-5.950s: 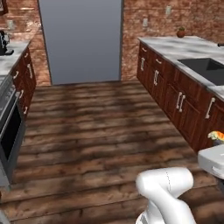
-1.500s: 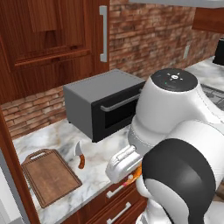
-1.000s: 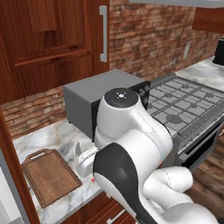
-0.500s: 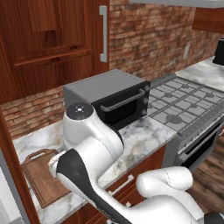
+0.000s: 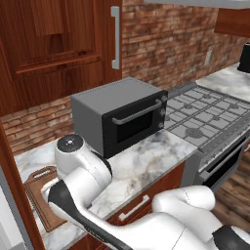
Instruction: Retrieve the shrimp from the fridge and place it on the cutting board.
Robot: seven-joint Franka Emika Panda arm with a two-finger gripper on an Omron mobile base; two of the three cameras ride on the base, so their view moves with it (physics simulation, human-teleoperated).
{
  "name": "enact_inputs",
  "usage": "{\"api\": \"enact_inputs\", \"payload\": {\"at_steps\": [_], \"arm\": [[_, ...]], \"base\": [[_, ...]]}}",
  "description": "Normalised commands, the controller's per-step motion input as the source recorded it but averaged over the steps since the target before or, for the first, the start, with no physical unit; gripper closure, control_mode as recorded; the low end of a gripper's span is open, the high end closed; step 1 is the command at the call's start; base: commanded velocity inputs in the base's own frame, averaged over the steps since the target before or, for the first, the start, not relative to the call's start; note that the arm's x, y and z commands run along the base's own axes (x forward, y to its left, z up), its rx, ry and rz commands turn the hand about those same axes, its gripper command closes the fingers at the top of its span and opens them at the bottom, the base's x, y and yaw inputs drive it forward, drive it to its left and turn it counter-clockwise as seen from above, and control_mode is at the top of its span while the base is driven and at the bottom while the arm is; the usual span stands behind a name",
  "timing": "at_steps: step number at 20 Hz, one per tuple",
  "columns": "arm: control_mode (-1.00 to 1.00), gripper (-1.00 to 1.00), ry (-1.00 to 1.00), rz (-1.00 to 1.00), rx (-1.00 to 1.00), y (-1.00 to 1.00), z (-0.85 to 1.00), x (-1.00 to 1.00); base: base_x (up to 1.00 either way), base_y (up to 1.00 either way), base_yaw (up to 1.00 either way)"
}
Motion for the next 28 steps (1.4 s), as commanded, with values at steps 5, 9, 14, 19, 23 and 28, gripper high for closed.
{"api": "enact_inputs", "payload": {"at_steps": [5, 9, 14, 19, 23, 28], "arm": [[-1.00, 1.00, 0.00, 0.00, 0.00, 0.55, -0.40, 0.54], [-1.00, 1.00, 0.00, 0.00, -0.01, 0.59, -0.37, 0.53], [-1.00, 1.00, 0.00, 0.00, -0.08, 0.45, -0.34, 0.47], [-1.00, 1.00, 0.00, 0.00, -0.10, 0.26, -0.35, 0.44], [-1.00, 1.00, -0.01, 0.00, -0.10, 0.23, -0.37, 0.46], [-1.00, -1.00, -0.03, 0.00, -0.09, 0.26, -0.38, 0.39]], "base": [[0.00, 0.00, 0.00], [0.00, 0.00, 0.00], [0.00, 0.00, 0.00], [0.00, 0.00, 0.00], [0.00, 0.00, 0.00], [0.00, 0.00, 0.00]]}}
